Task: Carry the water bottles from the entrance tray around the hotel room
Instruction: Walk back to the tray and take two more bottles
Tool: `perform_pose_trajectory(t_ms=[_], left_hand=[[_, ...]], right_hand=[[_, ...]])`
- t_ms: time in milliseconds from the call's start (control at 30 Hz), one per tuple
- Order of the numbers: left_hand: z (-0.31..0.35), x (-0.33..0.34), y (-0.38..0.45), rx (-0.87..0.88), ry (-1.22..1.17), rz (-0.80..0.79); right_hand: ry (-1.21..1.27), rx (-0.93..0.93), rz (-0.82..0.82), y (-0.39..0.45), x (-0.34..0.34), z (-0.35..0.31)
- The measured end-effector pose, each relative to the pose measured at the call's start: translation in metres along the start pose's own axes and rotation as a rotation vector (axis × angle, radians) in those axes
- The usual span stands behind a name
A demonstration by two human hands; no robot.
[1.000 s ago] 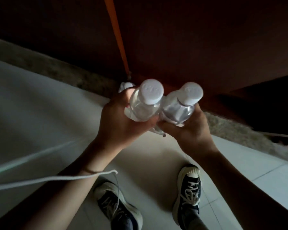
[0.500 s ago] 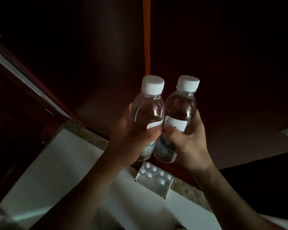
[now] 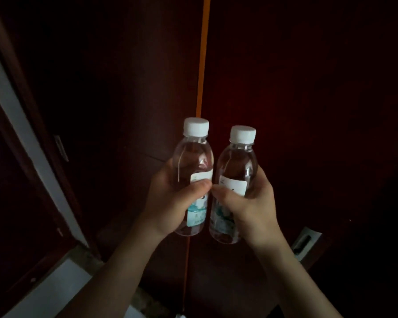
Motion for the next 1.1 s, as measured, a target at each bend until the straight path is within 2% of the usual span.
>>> perform_pose_trajectory(t_ms=[200,400,667,767,867,1100], left_hand=[[0.021,0.006,0.025,0.003,-0.073,-0.171],[0.020,0.082,0.023,-0.018,-0.131,-0.472],[0.047,0.265,-0.039,-0.125,-0.387,-0.843],[0.067,0.345,-0.084,-0.163,-0.522,-0.987],[0.092,0.429,-0.134,-0.127,-0.568,-1.115],[0.139,0.593,-0.269,-0.168,-0.668,-1.413]], right_hand=[[-0.183,-0.060,0.231,-0.017,-0.012,-0.031],[-0.331,-0.108,0.542,-0.075,-0.062,-0.065],[-0.506,-0.148,0.979,-0.223,-0.154,-0.134],[-0.540,-0.189,1.113,-0.294,-0.189,-0.164],[-0.566,-0.219,1.254,-0.374,-0.223,-0.197],[-0.722,-0.183,1.542,-0.548,-0.291,-0.256]])
Point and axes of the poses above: each hand's wrist, its own y-axis towards the middle knuckle, its own x-axis out of the palm, z = x × y, the point moved 4 cm from there along y, towards the middle knuckle, and after that the axes turned 6 degrees about -z, right-handed, at the moved point
